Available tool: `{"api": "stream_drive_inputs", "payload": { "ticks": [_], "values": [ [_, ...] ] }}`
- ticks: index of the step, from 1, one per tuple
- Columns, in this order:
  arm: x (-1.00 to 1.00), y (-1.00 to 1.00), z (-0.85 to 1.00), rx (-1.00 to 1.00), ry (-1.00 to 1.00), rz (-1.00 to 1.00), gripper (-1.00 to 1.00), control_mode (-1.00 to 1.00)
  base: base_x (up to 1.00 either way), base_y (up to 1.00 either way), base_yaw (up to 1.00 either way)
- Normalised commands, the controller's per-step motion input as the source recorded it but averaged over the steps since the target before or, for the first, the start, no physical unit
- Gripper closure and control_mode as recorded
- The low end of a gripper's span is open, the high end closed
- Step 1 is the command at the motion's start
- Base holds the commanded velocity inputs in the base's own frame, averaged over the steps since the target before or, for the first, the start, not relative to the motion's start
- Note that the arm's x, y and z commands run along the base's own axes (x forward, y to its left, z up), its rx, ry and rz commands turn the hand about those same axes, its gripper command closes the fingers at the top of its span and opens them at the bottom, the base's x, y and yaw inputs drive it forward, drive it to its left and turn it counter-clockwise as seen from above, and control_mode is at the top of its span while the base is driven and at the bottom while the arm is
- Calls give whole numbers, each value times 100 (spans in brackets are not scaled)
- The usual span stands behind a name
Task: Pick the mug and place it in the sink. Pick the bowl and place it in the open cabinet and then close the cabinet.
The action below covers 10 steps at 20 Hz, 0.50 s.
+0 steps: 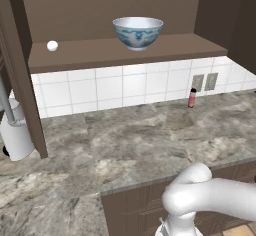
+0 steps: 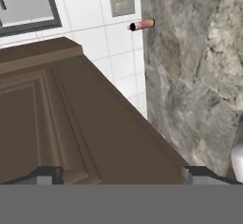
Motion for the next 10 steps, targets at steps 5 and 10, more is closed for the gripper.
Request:
{"api": "stream_drive_inputs", "payload": {
  "ticks": [5, 10],
  "values": [
    [23, 4, -22, -1, -5, 19, -100, -100, 0, 0, 0],
    [14, 21, -49, 11, -15, 27, -100, -100, 0, 0, 0]
  ]
}}
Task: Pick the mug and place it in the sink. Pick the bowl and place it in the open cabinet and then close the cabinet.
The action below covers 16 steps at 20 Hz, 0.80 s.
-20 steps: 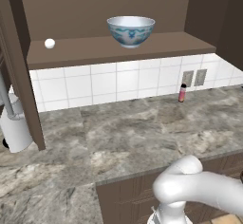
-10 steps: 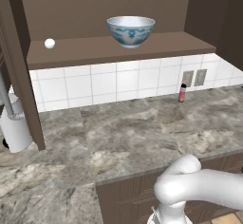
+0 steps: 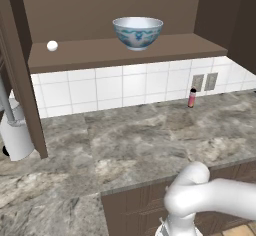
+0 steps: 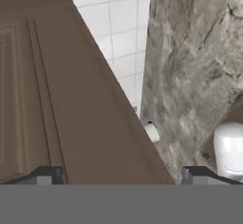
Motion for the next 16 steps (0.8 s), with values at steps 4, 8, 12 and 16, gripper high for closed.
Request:
{"api": "stream_drive_inputs", "payload": {
  "ticks": [4, 8, 12, 16],
  "values": [
    [15, 14, -19, 7, -17, 21, -100, -100, 0, 0, 0],
    [24, 46, 0, 1, -14, 13, -100, -100, 0, 0, 0],
    [32, 39, 0, 0, -8, 8, -100, -100, 0, 0, 0],
    [10, 34, 0, 1, -5, 7, -100, -100, 0, 0, 0]
  ]
}}
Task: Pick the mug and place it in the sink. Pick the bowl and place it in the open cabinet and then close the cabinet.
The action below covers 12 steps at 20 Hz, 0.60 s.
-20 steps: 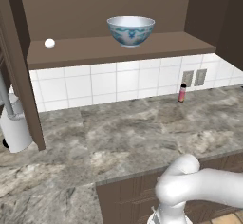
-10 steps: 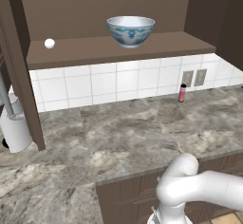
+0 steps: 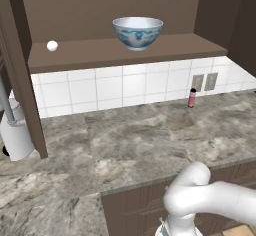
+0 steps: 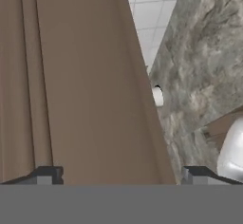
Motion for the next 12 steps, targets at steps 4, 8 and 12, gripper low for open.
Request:
{"api": "stream_drive_inputs", "payload": {
  "ticks": [4, 8, 12],
  "values": [
    [-28, 87, 0, 4, -13, 5, -100, -100, 0, 0, 0],
    [-28, 100, -5, 9, -20, -2, -100, -100, 0, 0, 0],
    [0, 98, 0, 10, -20, -13, -100, -100, 0, 0, 0]
  ]
}}
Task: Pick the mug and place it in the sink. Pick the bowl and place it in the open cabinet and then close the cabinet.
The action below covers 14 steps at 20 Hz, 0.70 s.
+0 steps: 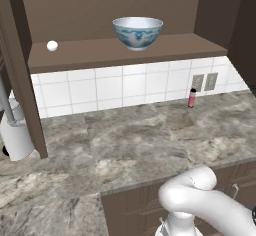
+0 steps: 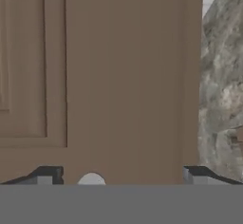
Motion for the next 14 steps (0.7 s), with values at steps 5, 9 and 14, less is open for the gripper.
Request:
{"api": "stream_drive_inputs", "payload": {
  "ticks": [5, 9, 14],
  "values": [
    [5, 91, 3, 13, -16, -21, -100, -100, 0, 0, 0],
    [56, 59, 0, 15, -1, -33, -100, -100, 0, 0, 0],
    [91, 13, 10, 11, 9, -34, -100, -100, 0, 0, 0]
  ]
}}
